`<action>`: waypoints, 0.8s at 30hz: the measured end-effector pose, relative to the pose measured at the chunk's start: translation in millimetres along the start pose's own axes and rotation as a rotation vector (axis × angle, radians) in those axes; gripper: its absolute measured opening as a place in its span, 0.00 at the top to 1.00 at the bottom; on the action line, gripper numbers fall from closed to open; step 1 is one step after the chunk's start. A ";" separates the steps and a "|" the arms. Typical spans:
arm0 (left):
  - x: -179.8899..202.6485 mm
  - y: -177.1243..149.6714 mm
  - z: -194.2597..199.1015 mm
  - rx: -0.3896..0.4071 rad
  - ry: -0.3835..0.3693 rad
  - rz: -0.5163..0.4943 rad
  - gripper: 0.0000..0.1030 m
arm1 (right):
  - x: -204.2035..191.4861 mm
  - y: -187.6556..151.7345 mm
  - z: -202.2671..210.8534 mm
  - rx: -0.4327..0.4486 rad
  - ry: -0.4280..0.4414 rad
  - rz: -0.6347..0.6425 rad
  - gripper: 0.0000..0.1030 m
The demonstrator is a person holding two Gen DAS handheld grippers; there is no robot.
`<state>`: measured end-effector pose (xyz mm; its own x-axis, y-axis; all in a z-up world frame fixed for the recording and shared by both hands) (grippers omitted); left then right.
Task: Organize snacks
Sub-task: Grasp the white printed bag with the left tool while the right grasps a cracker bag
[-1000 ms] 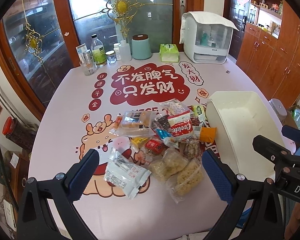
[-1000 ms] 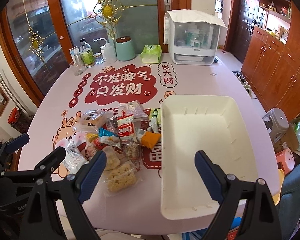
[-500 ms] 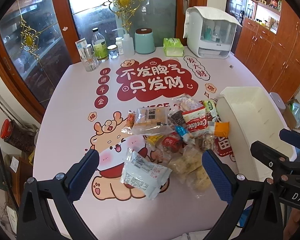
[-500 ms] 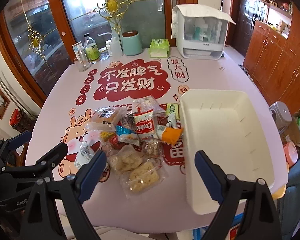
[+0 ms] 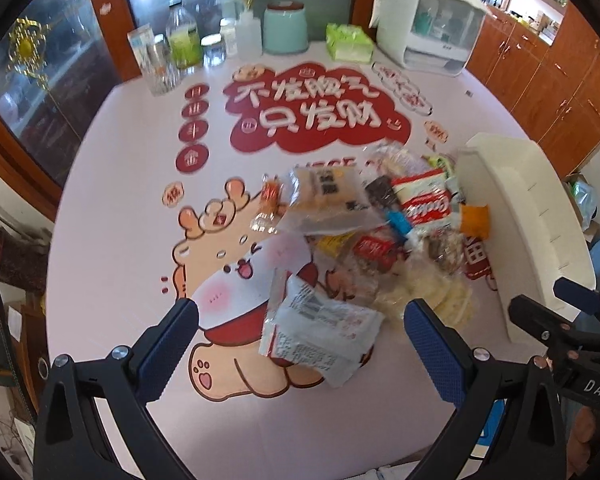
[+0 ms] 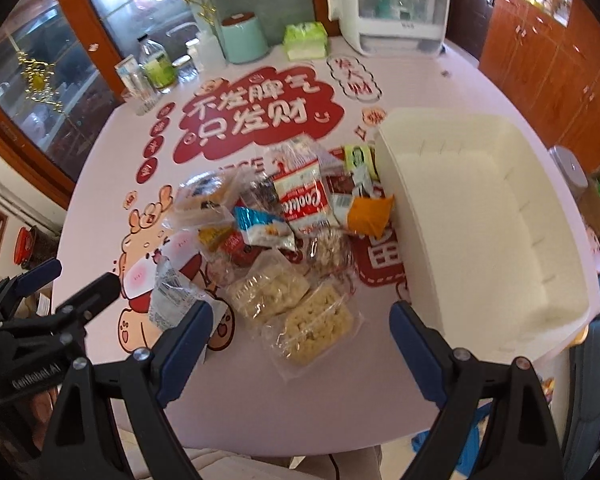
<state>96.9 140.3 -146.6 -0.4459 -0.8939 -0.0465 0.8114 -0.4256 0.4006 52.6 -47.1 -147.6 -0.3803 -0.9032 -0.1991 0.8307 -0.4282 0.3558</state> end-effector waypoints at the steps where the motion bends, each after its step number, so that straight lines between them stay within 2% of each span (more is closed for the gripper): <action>1: -3.9 -2.7 -6.0 -0.008 -0.004 -0.006 0.01 | 1.0 -2.6 -5.2 -0.010 -0.005 -0.012 0.12; 6: -10.9 -17.8 -38.3 -0.047 -0.013 -0.091 0.01 | 9.3 -15.5 -32.7 -0.082 -0.010 -0.073 0.12; 10: -3.8 -33.7 -68.6 -0.107 -0.111 -0.099 0.01 | 15.2 -27.0 -58.6 -0.145 -0.002 -0.126 0.12; 13: 1.8 -40.0 -88.2 -0.135 -0.143 -0.116 0.01 | 19.0 -36.5 -78.6 -0.185 -0.011 -0.143 0.12; 16: 2.4 -46.4 -106.8 -0.169 -0.156 -0.106 0.01 | 23.5 -43.8 -95.4 -0.214 -0.030 -0.159 0.12; 20: 9.1 -47.2 -121.2 -0.180 -0.226 -0.064 0.01 | 30.2 -50.3 -112.7 -0.243 -0.047 -0.185 0.12; 24: 16.4 -48.4 -140.1 -0.211 -0.251 -0.042 0.01 | 33.8 -55.1 -126.7 -0.262 -0.054 -0.211 0.12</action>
<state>103.2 126.5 -294.9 -0.5389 -0.8233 0.1781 0.8388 -0.5050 0.2037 45.6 -50.2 -289.7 -0.5698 -0.7990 -0.1922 0.8052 -0.5896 0.0637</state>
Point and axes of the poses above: each gripper's, at about its wrist camera, not at the fingertips, and z roughly against the way its jaws point, x to its right, y to its top, the point moved 9 cm from there along -z, roughly the way its jaws point, and after that the axes turned 13 degrees about -z, right-handed, at the moved point
